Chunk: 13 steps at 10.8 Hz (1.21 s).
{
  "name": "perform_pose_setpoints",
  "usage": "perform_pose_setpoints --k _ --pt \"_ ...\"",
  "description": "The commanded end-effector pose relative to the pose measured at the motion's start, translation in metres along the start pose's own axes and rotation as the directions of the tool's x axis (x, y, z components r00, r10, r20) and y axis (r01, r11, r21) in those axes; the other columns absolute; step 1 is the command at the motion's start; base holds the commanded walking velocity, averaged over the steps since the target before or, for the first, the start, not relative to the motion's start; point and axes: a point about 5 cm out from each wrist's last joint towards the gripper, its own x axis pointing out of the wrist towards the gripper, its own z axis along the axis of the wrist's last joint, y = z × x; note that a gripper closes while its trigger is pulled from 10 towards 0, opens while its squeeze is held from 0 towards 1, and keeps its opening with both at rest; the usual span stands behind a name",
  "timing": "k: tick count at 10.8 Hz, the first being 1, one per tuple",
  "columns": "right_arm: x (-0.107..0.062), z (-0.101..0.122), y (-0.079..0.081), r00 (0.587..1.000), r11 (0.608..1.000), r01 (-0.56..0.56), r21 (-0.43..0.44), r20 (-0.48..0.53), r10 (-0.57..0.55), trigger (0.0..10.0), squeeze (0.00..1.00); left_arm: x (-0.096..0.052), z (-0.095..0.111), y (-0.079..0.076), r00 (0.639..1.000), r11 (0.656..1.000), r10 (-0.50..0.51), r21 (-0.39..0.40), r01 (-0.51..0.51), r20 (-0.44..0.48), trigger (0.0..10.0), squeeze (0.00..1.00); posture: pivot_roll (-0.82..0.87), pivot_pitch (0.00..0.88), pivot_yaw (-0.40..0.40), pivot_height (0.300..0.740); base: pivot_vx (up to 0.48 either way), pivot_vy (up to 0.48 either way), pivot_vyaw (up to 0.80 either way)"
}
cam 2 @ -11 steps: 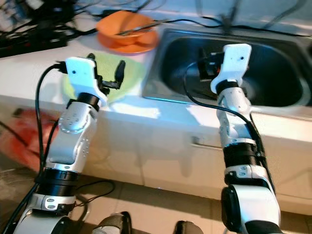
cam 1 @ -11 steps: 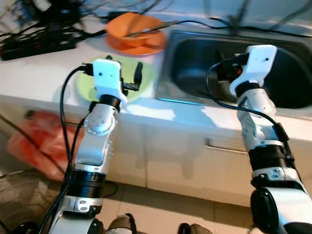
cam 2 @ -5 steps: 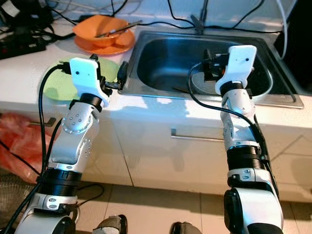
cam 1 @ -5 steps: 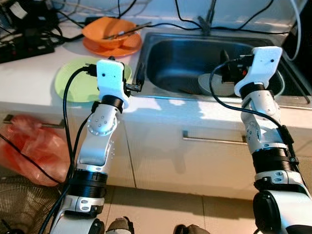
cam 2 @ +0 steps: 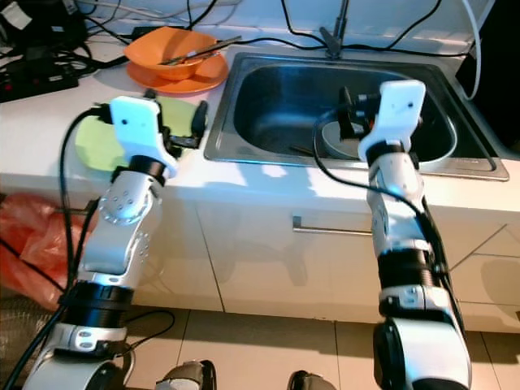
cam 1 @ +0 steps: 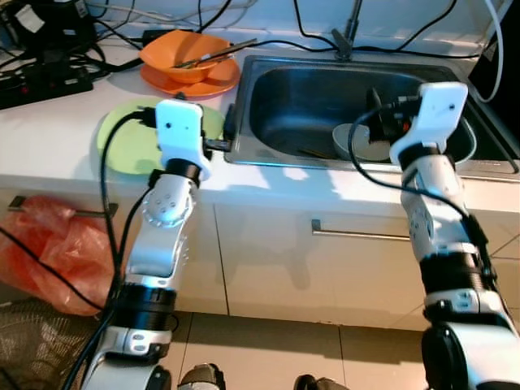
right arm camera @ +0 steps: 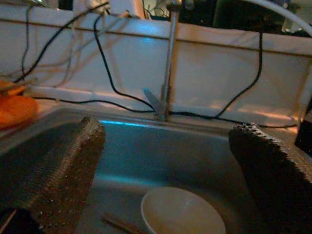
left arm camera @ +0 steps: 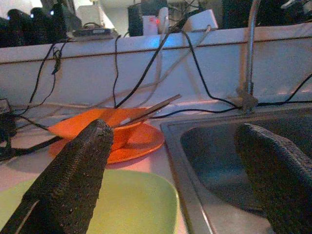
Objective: Kitchen organization
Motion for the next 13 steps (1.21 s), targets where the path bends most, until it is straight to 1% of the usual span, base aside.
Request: perform_pose_setpoints --k 1,3,4,5,6,7,9,10,11,12,13 --pt "-0.003 0.006 -0.001 0.999 1.000 0.008 -0.003 0.049 -0.008 10.0 1.00 -0.006 -0.001 0.002 1.000 1.000 0.022 0.017 -0.022 0.013 10.0 0.00 0.08 0.090 -0.006 0.740 0.000 0.000 0.00" --pt "-0.013 0.003 0.001 0.998 1.000 -0.006 -0.010 0.064 0.006 10.0 1.00 -0.016 -0.002 0.005 0.999 0.997 0.028 0.066 -0.031 0.047 10.0 0.00 0.08 0.092 -0.009 0.740 0.000 0.000 0.00" --pt "-0.022 -0.002 0.001 0.998 1.000 -0.011 -0.014 0.054 0.012 10.0 1.00 -0.027 -0.006 0.008 0.998 0.994 0.035 0.102 -0.039 0.048 10.0 0.00 0.08 0.094 -0.011 0.740 0.000 0.000 0.00" --pt "-0.032 -0.007 0.002 0.999 1.000 -0.027 -0.010 0.034 0.027 10.0 1.00 -0.042 -0.011 0.008 0.999 0.989 0.035 0.143 -0.040 0.040 10.0 0.00 0.08 0.095 -0.011 0.740 0.000 0.000 0.00" --pt "-0.036 -0.009 0.002 0.999 0.999 -0.034 -0.011 0.029 0.034 10.0 1.00 -0.047 -0.013 0.009 0.999 0.988 0.037 0.152 -0.041 0.031 10.0 0.00 0.07 0.096 -0.010 0.740 0.000 0.000 0.00" --pt "-0.043 -0.011 0.002 0.999 0.999 -0.046 -0.016 0.017 0.046 10.0 1.00 -0.058 -0.013 0.012 0.999 0.985 0.047 0.166 -0.051 0.026 10.0 0.00 0.08 0.096 -0.013 0.740 0.000 0.000 0.00" --pt "-0.060 -0.021 0.007 0.996 0.997 -0.078 -0.007 -0.031 0.077 10.0 1.00 -0.077 -0.026 0.021 0.997 0.980 0.065 0.192 -0.056 -0.041 10.0 0.00 0.08 0.101 -0.010 0.740 0.000 0.000 0.00" --pt "-0.070 -0.027 0.013 0.994 0.995 -0.097 0.007 -0.057 0.097 10.0 1.00 -0.086 -0.035 0.024 0.994 0.979 0.070 0.198 -0.053 -0.079 10.0 0.00 0.09 0.103 -0.009 0.740 0.000 0.000 0.00" --pt "-0.080 -0.032 0.022 0.990 0.993 -0.114 0.025 -0.077 0.116 10.0 1.00 -0.092 -0.042 0.028 0.990 0.979 0.084 0.195 -0.060 -0.116 10.0 0.00 0.09 0.104 -0.009 0.740 0.000 0.000 0.00" --pt "-0.084 -0.033 0.026 0.989 0.993 -0.115 0.035 -0.088 0.117 10.0 1.00 -0.094 -0.044 0.030 0.987 0.978 0.091 0.198 -0.064 -0.131 10.0 0.00 0.09 0.103 -0.008 0.740 0.000 0.000 0.00" --pt "-0.086 -0.034 0.027 0.990 0.994 -0.099 0.045 -0.100 0.103 10.0 1.00 -0.094 -0.046 0.031 0.985 0.977 0.105 0.199 -0.076 -0.139 10.0 0.00 0.08 0.104 -0.006 0.740 0.000 0.000 0.00"
